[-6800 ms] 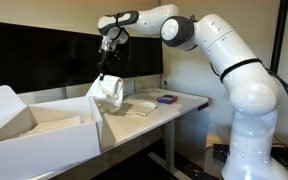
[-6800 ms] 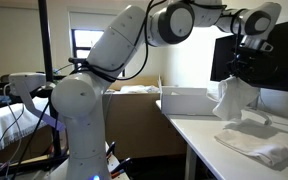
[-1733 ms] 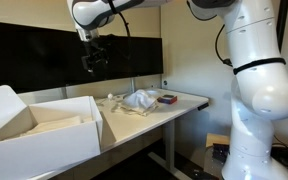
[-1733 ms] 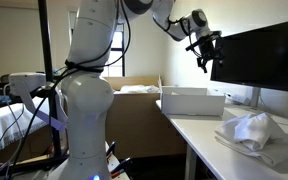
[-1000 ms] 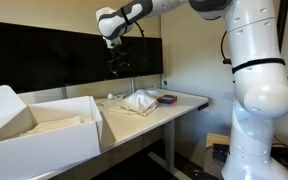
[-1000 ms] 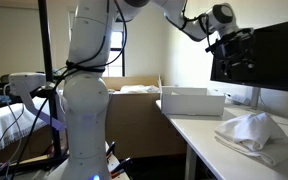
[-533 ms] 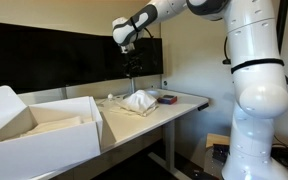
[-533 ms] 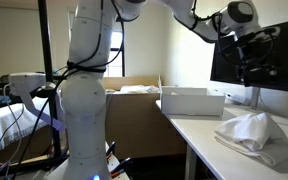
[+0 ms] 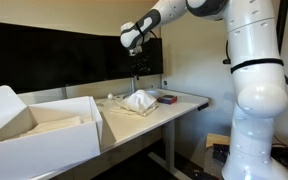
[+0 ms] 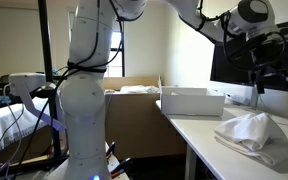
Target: Remove one white cloth from the box, then put back the cloth in the box
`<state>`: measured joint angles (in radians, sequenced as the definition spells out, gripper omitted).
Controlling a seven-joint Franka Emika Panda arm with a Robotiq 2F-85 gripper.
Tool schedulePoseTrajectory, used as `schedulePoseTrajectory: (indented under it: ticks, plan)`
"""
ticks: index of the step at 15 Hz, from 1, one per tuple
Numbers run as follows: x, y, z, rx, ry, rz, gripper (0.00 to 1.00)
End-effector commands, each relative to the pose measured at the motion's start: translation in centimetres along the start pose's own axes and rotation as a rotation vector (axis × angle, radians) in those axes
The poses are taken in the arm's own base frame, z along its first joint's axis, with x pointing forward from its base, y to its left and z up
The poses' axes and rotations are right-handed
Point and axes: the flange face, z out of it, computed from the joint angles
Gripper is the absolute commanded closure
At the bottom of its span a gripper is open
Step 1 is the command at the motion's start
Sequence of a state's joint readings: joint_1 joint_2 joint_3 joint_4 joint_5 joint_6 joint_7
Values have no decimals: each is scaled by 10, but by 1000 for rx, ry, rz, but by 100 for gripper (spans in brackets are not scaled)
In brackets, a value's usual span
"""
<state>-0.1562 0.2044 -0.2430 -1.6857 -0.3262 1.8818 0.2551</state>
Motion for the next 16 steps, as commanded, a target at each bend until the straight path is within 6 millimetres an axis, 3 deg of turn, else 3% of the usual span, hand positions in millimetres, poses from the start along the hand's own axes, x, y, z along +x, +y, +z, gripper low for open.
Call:
schedulePoseTrajectory:
  ticks: [1, 5, 7, 12, 16]
  plan:
    - [-7, 10, 17, -37, -17, 51, 0]
    - [-11, 16, 38, -67, -45, 52, 0]
    - [-12, 13, 35, 7, -24, 35, 0]
    - [-5, 9, 35, -27, -32, 44, 0]
    - [-8, -6, 48, 31, -77, -5, 0]
